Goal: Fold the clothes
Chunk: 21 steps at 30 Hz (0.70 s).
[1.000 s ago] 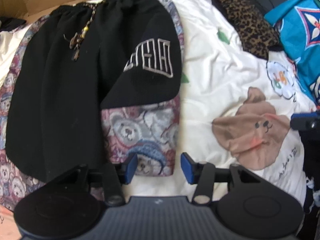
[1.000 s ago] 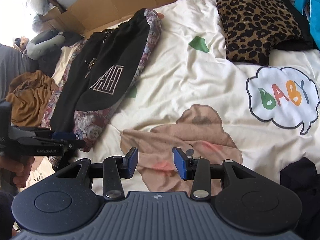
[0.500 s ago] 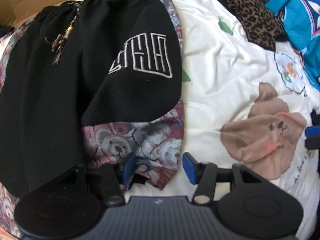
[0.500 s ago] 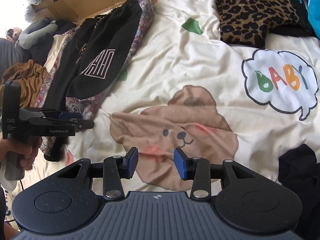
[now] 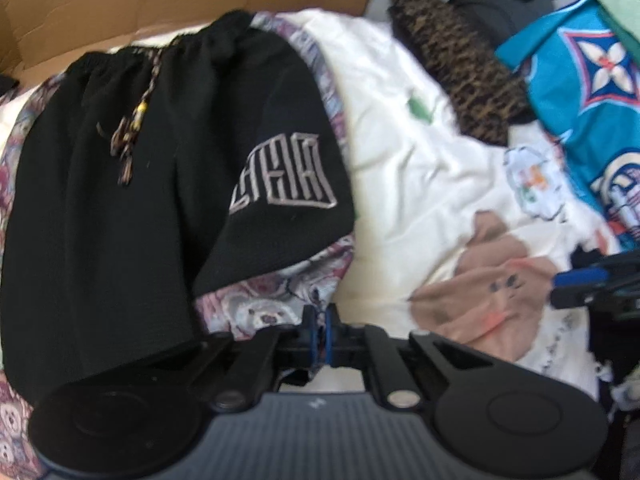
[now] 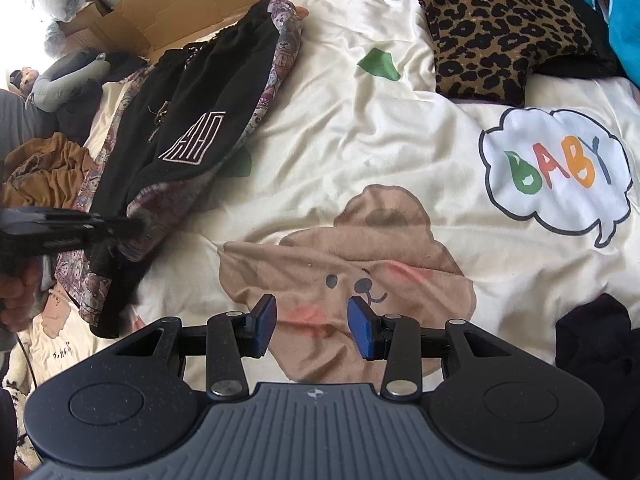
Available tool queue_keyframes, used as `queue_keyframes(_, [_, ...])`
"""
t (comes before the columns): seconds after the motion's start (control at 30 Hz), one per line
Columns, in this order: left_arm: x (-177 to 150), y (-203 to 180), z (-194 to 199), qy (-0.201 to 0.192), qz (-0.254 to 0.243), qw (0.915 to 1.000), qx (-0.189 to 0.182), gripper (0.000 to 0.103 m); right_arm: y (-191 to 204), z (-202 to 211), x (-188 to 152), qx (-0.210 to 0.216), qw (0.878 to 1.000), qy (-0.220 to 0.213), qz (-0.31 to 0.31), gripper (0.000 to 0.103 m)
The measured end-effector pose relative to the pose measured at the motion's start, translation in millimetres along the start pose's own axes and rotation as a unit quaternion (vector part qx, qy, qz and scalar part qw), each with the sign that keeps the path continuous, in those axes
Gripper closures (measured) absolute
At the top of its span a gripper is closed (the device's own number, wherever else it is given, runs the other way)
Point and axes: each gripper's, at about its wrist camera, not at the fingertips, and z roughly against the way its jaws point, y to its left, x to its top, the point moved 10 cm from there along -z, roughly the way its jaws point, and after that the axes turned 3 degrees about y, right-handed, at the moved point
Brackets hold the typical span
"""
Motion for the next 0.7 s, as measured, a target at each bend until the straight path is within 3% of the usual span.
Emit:
queue_keyframes(0.23, [20.4, -20.2, 33.9, -0.038, 0.029, 0.996, -0.076, 0.1, -10.7, 14.7, 2.4, -0.009, 1.0, -0.014, -0.013, 0.056])
queue_keyframes(0.37, [40.8, -5.9, 56.3, -0.064, 0.07, 0.9915, -0.089, 0.1, -13.7, 15.3, 1.8, -0.008, 1.0, -0.017, -0.02, 0.056])
queue_keyframes(0.5, [52.5, 23.1, 55.6, -0.064, 0.088, 0.9925, -0.056, 0.1, -12.3, 13.8, 1.5, -0.006, 1.0, -0.017, -0.017, 0.056])
queue_keyframes(0.7, [41.9, 72.6, 40.5, -0.036, 0.111, 0.9931, 0.008, 0.1, -9.7, 10.1, 4.4, 0.002, 1.0, -0.019, -0.021, 0.056])
